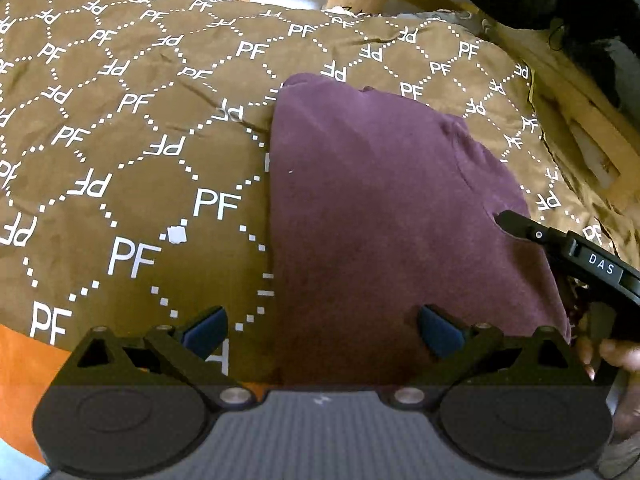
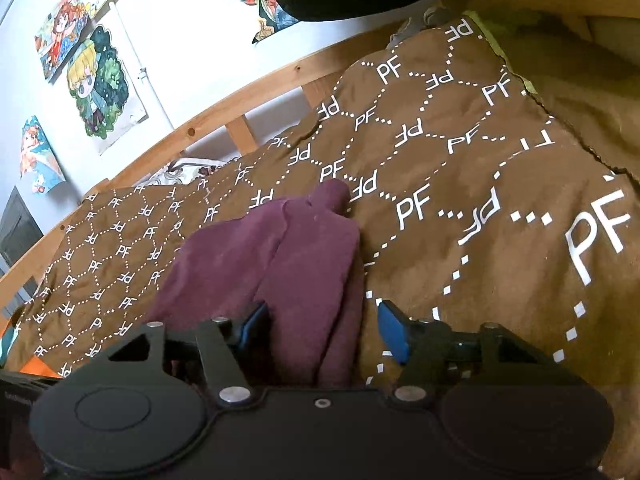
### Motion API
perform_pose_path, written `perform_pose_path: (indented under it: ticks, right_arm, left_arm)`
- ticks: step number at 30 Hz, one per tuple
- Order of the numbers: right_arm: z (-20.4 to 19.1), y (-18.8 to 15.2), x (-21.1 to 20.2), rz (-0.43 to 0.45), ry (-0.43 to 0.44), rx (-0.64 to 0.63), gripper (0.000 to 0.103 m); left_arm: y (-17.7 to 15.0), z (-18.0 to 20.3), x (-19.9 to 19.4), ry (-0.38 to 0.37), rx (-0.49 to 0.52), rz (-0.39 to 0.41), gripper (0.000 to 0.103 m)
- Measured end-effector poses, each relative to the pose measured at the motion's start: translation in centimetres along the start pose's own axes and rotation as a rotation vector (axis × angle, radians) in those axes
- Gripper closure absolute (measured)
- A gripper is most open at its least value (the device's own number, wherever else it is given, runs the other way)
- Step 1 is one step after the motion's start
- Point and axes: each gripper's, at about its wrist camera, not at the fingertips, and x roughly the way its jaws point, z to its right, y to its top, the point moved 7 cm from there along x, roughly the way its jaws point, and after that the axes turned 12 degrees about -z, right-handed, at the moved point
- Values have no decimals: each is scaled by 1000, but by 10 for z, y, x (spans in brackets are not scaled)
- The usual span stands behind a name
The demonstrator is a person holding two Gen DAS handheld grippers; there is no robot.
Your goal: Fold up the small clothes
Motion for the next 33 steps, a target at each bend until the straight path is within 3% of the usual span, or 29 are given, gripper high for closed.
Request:
perform_pose_path:
  ticks: [16,22,24,27,33]
  right_arm:
    - [-1,3,7,10,32,31,36]
    - [-5,10,16,14,74,17,16]
    - [-8,12,20,23,71,4,14]
    - [-7,12,22,35,68,7,14]
    - [1,12,19,59,74,55,36]
  left_arm:
    - [24,4,-3,-5,94,-15,0]
    - [35,-2,6,-73,88,-40,0]
    - [37,-5,11,-94,68,-59,0]
    - [37,-7,16,-116,55,-80,0]
    - [36,-7,18,-134,69,-90,0]
